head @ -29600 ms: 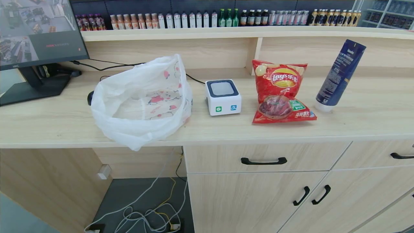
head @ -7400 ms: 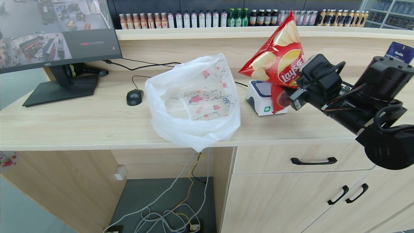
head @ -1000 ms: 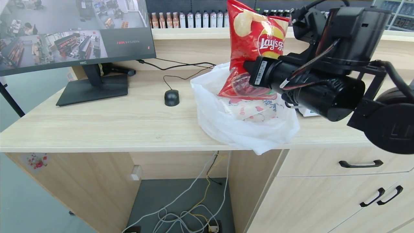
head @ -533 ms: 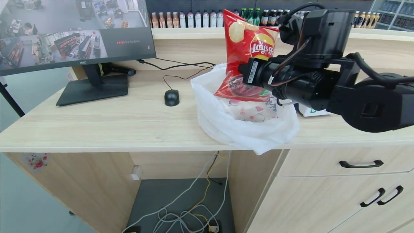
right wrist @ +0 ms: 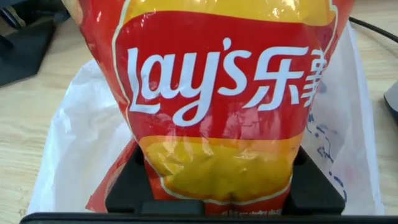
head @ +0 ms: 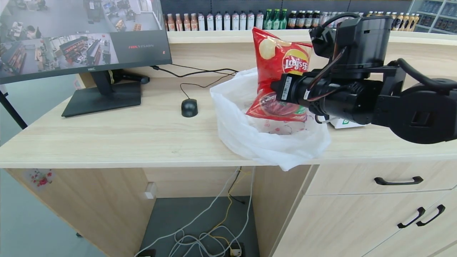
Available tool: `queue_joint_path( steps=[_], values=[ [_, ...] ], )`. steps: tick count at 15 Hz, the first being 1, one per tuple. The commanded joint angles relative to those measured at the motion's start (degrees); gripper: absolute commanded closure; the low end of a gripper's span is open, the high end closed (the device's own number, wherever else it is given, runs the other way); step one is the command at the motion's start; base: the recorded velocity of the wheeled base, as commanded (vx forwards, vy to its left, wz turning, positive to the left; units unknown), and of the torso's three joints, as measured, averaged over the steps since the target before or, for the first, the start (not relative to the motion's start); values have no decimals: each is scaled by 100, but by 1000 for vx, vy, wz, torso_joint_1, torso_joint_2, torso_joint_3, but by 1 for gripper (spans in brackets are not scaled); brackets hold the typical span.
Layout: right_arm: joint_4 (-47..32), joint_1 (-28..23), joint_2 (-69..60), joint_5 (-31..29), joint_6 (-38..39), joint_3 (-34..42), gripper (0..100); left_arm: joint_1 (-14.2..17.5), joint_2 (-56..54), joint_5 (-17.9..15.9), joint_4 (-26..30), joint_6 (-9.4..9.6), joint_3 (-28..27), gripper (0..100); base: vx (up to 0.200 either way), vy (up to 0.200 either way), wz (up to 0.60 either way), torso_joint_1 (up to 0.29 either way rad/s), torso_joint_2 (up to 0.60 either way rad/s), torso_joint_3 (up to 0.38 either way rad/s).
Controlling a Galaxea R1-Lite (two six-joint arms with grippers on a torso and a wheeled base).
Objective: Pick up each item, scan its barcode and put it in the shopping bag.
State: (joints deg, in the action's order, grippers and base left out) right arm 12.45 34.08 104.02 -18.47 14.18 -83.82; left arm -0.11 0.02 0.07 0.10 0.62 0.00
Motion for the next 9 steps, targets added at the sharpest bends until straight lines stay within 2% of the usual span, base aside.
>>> queue_joint_path(
  steps=[1,9],
  values=[
    [-5,10,-224,10,6,305,100,2,-2,1,-1,-1,0,0,0,0,0,0,0,0],
    [-251,46,66,195,-3,490,100,2,-2,1,-1,-9,0,0,0,0,0,0,0,0]
  ],
)
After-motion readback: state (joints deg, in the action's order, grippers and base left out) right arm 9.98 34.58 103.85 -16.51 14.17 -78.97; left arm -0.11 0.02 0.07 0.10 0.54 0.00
